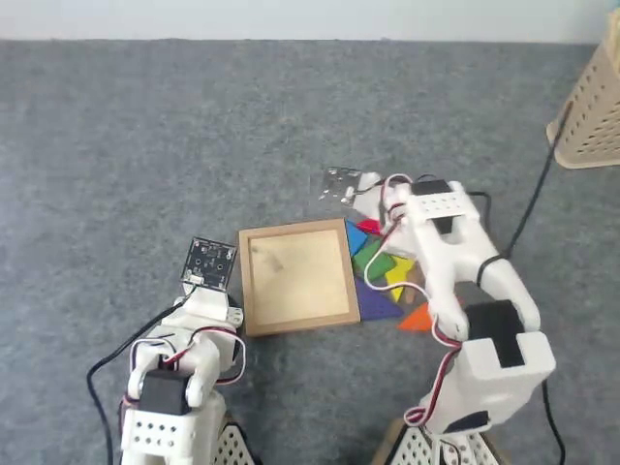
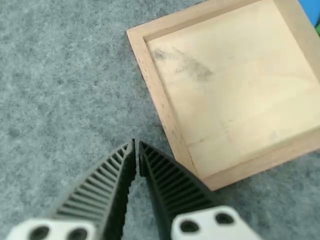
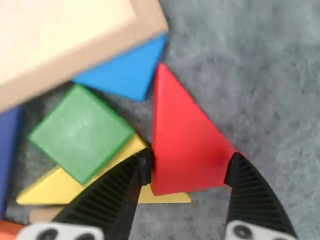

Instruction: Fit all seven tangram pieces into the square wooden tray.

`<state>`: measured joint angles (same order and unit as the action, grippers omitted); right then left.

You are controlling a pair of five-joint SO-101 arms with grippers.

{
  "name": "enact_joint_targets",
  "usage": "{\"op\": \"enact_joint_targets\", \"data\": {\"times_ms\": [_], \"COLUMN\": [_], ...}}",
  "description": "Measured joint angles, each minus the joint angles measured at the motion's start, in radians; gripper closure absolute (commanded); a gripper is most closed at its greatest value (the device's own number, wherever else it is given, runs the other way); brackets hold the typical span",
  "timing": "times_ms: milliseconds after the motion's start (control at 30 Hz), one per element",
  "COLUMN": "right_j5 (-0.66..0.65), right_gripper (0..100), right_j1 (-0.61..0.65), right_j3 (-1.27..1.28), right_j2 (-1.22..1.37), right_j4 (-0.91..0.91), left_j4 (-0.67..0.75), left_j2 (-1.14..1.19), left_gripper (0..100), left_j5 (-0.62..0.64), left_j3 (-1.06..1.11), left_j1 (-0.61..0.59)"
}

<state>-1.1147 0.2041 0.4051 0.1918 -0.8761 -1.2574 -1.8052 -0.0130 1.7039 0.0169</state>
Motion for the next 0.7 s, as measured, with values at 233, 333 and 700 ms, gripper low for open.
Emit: {"op": "enact_joint_targets", "data": {"times_ms": [233, 333, 700], "right_j5": [0.0, 0.0, 0.003], "right_gripper": [80.9, 82.6, 90.7], "right_j1": [-0.009, -0.009, -0.011], "right_j3": [-0.011, -0.054, -0.216], "right_j2": [0.018, 0.052, 0.15], "right_j4": [-0.003, -0.014, -0.109], "left_j4": [0.0, 0.0, 0.0], "left_j2": [0.0, 0.0, 0.0], "left_gripper": [99, 99, 99], "left_j5": [0.0, 0.0, 0.0], "left_j3": [0.0, 0.0, 0.0], "left_j1": [0.002, 0.0, 0.002]}}
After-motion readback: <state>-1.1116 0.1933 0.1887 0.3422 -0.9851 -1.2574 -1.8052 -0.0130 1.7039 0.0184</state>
